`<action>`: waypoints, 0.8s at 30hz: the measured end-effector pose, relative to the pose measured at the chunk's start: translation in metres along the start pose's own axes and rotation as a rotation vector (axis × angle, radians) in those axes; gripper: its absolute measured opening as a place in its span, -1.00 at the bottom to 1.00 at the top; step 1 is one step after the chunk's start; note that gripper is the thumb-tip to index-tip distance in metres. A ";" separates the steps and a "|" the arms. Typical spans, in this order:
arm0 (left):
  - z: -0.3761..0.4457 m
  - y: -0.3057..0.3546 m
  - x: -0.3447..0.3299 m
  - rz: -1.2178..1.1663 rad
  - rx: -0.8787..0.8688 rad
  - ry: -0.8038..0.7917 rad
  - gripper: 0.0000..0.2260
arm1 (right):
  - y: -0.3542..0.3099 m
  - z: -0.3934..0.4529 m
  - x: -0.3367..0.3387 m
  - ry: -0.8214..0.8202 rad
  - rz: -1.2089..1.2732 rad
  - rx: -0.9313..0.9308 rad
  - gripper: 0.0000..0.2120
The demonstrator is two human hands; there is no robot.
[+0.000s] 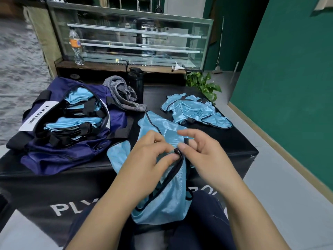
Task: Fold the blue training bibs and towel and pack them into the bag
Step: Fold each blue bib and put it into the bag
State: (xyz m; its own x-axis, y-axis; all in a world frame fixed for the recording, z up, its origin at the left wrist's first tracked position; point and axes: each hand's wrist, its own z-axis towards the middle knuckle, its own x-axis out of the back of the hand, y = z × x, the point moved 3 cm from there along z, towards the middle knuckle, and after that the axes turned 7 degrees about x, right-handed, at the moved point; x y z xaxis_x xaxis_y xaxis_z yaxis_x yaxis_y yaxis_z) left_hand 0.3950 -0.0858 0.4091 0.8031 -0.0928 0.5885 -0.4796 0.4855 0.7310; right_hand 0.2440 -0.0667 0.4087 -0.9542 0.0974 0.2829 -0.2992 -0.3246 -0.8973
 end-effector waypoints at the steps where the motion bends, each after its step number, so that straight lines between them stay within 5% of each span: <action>1: 0.001 -0.001 0.000 0.021 -0.010 0.020 -0.91 | 0.000 -0.001 -0.002 -0.029 0.005 -0.002 -0.84; 11: 0.001 -0.004 0.003 0.159 -0.019 0.169 -0.82 | -0.015 -0.008 -0.007 -0.259 -0.011 -0.031 -0.76; 18: -0.001 -0.006 0.000 0.172 -0.058 0.144 -0.88 | -0.009 -0.006 -0.001 -0.182 0.036 -0.014 -0.81; 24: 0.000 -0.029 -0.003 0.254 -0.037 0.046 -0.70 | -0.012 -0.008 0.018 -0.079 0.209 -0.030 -0.80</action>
State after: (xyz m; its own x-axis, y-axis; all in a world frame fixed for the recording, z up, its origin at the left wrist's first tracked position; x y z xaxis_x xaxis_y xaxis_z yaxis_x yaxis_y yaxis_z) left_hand 0.4062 -0.0999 0.3864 0.6742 0.0752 0.7347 -0.6552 0.5199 0.5481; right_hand 0.2299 -0.0540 0.4217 -0.9925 -0.0435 0.1144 -0.0962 -0.3014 -0.9486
